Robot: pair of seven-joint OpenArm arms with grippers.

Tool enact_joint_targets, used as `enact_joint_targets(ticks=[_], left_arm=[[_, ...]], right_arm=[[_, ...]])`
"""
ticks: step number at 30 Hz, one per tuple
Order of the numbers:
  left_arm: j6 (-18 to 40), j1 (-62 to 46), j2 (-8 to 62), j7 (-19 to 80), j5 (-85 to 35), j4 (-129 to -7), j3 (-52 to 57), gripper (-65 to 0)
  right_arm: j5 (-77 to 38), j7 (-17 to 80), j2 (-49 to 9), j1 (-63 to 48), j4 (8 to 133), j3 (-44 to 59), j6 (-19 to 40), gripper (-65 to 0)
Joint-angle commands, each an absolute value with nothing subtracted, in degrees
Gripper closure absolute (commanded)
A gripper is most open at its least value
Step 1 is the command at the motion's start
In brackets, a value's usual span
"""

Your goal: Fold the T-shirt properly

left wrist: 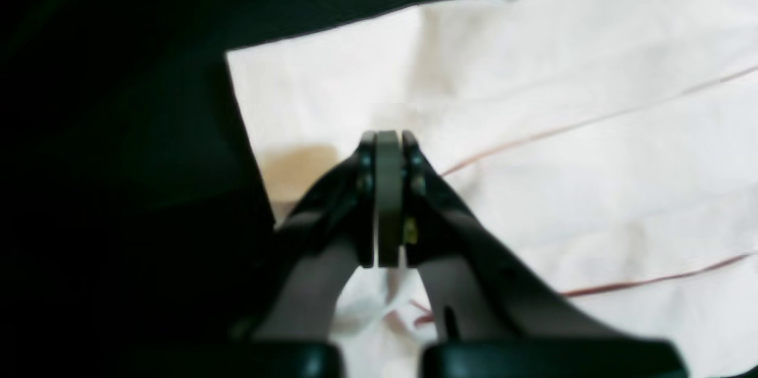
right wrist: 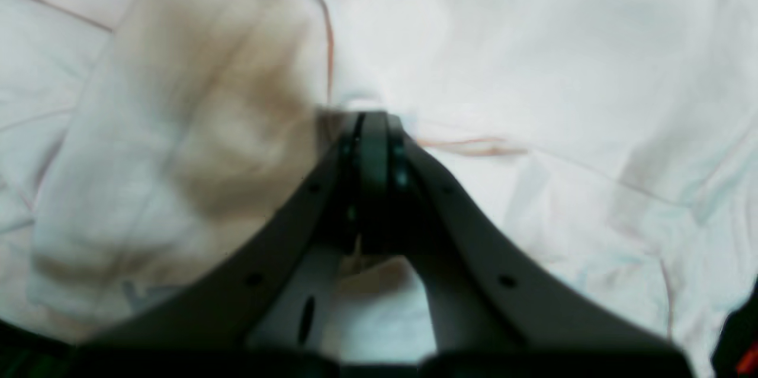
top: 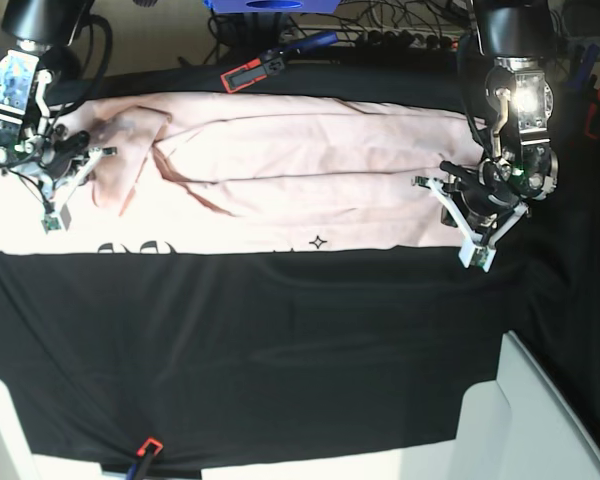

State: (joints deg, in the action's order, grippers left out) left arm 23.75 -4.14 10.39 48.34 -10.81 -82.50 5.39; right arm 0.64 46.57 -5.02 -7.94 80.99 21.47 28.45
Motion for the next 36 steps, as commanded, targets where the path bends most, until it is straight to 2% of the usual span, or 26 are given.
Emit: enact_joint_targets(ticks=[1, 3, 6, 9, 13, 17, 19, 23, 26, 29, 33, 36], left_arm=[[23.34, -3.74, 10.86, 47.52, -10.95, -83.74, 7.16, -2.5], [23.43, -3.82, 10.86, 47.78, -11.65, -84.09, 9.36, -9.6], [23.43, -4.00, 12.35, 48.04, -18.68, -84.00, 11.38, -23.5], [23.43, -6.02, 16.66, 48.04, -28.70, -84.00, 11.65, -29.9], [24.48, -8.66, 22.20, 47.96, -45.32, -83.47, 11.47, -33.8], [33.71, -11.21, 25.71, 47.96, -55.16, -83.38, 11.74, -34.8], [35.74, -11.74, 26.42, 47.96, -55.34, -83.38, 11.74, -34.4], [36.35, -12.00, 26.15, 47.96, -55.52, -81.71, 12.26, -34.3], [39.52, -11.56, 26.15, 47.69, -55.60, -75.91, 12.35, -34.9], [40.00, -10.68, 26.07, 47.60, -55.60, -69.32, 13.32, -35.4], [40.00, -10.07, 25.98, 47.60, -55.34, -64.22, 16.92, -45.9], [40.00, -9.98, 25.98, 47.60, -55.34, -64.22, 17.01, -47.5]], right_arm=[[0.40, 45.67, -5.76, -8.13, 84.53, 21.67, 28.35, -0.3], [0.40, 46.64, -5.76, -9.45, 89.54, 21.76, 28.35, -0.3], [0.40, 47.96, -5.67, -11.03, 96.22, 21.76, 28.35, -0.3], [0.40, 48.04, -5.49, -11.47, 97.54, 21.76, 28.35, -0.3], [0.40, 48.04, -5.49, -11.47, 96.84, 21.58, 28.44, -0.6], [0.40, 47.78, -5.41, -11.47, 95.87, 21.49, 28.62, -8.6], [0.40, 47.78, -5.32, -11.56, 95.87, 21.49, 28.70, -10.6], [0.40, 47.87, -5.32, -11.56, 95.87, 21.58, 28.70, -10.4], [0.40, 47.78, -5.32, -12.26, 95.87, 21.58, 28.70, -10.4], [0.40, 47.69, -5.41, -12.62, 95.87, 21.67, 28.70, -10.9], [0.40, 47.69, -5.41, -12.79, 95.87, 21.58, 28.70, -10.9], [0.40, 47.69, -5.32, -12.79, 95.87, 21.49, 28.70, -10.9]])
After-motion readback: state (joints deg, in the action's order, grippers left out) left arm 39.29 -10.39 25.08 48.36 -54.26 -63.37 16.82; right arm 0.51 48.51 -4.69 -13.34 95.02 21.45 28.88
